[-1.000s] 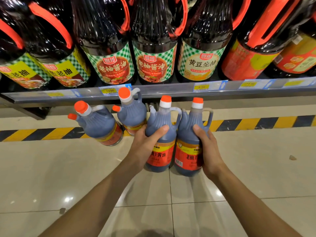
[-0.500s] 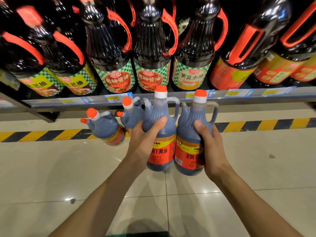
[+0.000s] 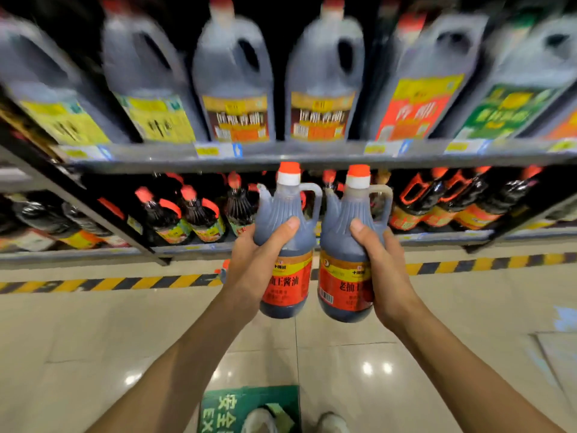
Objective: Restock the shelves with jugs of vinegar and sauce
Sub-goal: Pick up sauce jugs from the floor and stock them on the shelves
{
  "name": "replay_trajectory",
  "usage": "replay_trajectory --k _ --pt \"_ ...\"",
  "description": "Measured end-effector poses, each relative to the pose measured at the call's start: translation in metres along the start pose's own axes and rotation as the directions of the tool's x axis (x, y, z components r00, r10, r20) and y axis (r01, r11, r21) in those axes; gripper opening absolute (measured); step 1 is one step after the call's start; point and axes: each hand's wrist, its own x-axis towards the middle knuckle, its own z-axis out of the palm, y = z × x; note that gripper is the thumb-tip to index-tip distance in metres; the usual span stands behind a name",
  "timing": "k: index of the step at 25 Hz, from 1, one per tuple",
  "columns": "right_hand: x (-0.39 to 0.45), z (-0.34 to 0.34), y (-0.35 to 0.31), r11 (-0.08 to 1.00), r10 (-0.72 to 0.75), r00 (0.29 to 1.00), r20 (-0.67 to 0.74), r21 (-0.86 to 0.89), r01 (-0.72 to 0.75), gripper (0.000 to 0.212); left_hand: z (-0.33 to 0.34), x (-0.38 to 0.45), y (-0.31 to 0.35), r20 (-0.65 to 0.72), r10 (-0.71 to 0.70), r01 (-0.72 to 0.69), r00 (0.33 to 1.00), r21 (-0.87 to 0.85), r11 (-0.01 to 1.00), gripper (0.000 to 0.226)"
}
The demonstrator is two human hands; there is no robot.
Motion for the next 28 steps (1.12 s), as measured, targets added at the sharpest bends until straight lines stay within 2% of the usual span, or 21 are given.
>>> replay_trajectory --k 7,10,11,14,18,20,23,26,28 --pt "-0.059 0.052 -0.26 0.995 -0.096 0.995 -0.003 -0.029 0.096 0.069 0.032 -0.076 0.263 0.069 0.113 -0.112 0.991 -0.015 0.994 0.04" --pt "-0.087 0.073 -0.354 0.997 -0.073 0.997 -0.018 -0.041 0.073 0.104 0.043 -0.109 0.355 0.071 0.167 -0.166 0.983 -0.016 0.986 0.056" --pt "-0.094 0.079 -0.378 0.996 -0.078 0.997 -0.019 -0.045 0.077 0.108 0.046 -0.118 0.379 0.077 0.187 -0.186 0.979 -0.018 0.982 0.055" --pt "-0.124 0.1 -0.446 0.992 -0.123 0.992 -0.008 -0.037 0.123 0.094 0.052 -0.143 0.446 0.095 0.21 -0.207 0.973 -0.046 0.977 0.054" --pt "-0.146 0.117 -0.512 0.981 -0.191 0.981 -0.01 -0.045 0.191 0.079 0.053 -0.158 0.51 0.152 0.23 -0.223 0.961 -0.06 0.973 0.044" --pt "-0.148 0.123 -0.533 0.974 -0.224 0.973 -0.055 -0.046 0.222 0.08 0.055 -0.159 0.535 0.165 0.244 -0.233 0.956 -0.081 0.969 0.051" --pt "-0.149 0.128 -0.547 0.964 -0.267 0.959 -0.095 -0.029 0.266 0.075 0.059 -0.158 0.558 0.188 0.26 -0.248 0.947 -0.083 0.965 0.06" --pt "-0.142 0.126 -0.557 0.97 -0.245 0.963 -0.116 -0.023 0.244 0.085 0.064 -0.149 0.568 0.217 0.26 -0.246 0.941 -0.089 0.965 0.057" --pt "-0.133 0.123 -0.566 0.966 -0.258 0.96 -0.107 -0.043 0.255 0.078 0.067 -0.138 0.569 0.216 0.247 -0.231 0.945 -0.097 0.968 0.057"
